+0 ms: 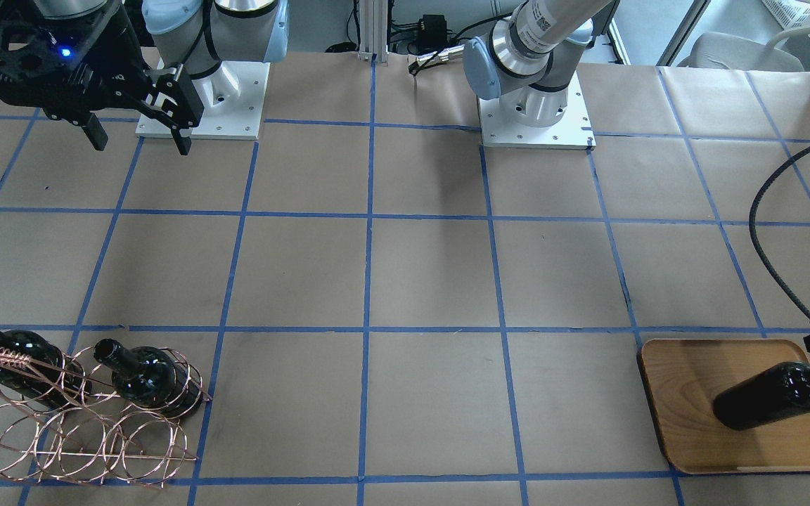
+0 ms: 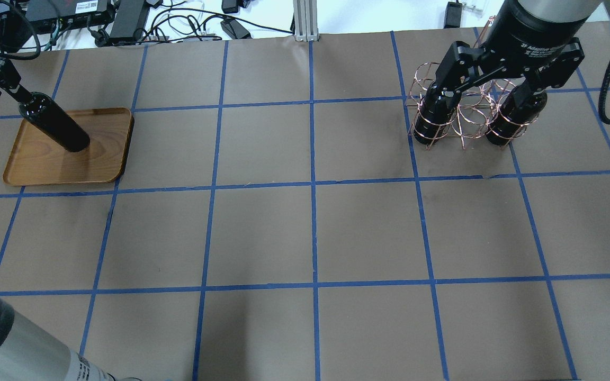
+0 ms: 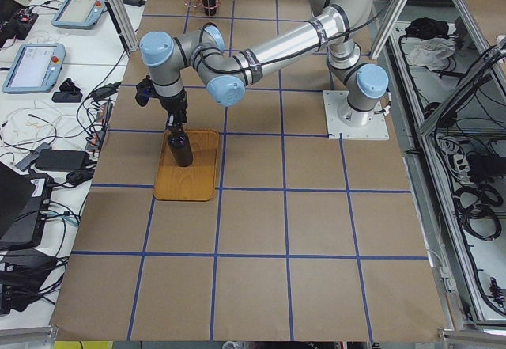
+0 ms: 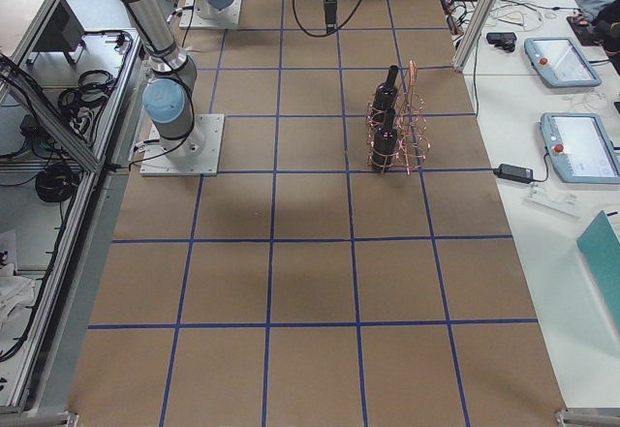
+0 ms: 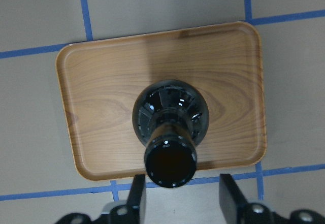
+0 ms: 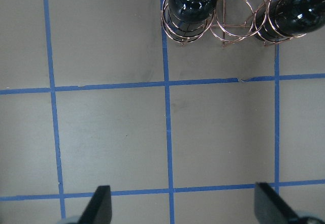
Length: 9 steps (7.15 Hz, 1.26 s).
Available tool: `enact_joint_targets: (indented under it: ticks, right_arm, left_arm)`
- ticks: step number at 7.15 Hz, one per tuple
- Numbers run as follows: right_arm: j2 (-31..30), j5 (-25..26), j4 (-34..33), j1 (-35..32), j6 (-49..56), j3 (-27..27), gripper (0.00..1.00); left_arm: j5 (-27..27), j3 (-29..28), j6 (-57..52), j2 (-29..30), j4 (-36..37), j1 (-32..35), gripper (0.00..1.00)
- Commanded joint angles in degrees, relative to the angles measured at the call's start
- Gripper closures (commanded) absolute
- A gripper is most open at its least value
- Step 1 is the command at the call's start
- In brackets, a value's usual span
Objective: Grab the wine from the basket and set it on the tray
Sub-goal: 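Lower the bottle onto the tray and open the left gripper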
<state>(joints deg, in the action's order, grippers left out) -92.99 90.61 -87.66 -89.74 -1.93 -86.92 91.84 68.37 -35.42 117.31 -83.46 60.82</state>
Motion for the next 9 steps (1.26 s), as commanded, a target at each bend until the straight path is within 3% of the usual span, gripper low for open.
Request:
enact_joint_targets:
  ticks: [1, 3, 5, 9]
  right_arm:
    - [0.0, 0.0, 0.0, 0.0, 0.1, 0.0, 0.0]
    - [0.0, 0.1, -0.1, 0.0, 0.0, 0.0, 0.0]
    - [0.0, 0.0, -0.3, 0.0, 0.3, 0.0, 0.0]
    - [-1.0, 0.4, -0.3, 0.2, 0.1, 0.2, 0.0]
  left_arm:
    - [0.0, 0.4, 0.4, -3.2, -5.2, 0.4, 0.0]
    - [-0.6, 1.4, 1.1, -11.1, -11.9, 1.2, 0.0]
    - [-3.0, 5.3, 11.5, -17.9, -13.0, 2.5, 0.0]
    - [-3.1, 10.5, 29.5, -25.2, -13.0, 16.2, 0.0]
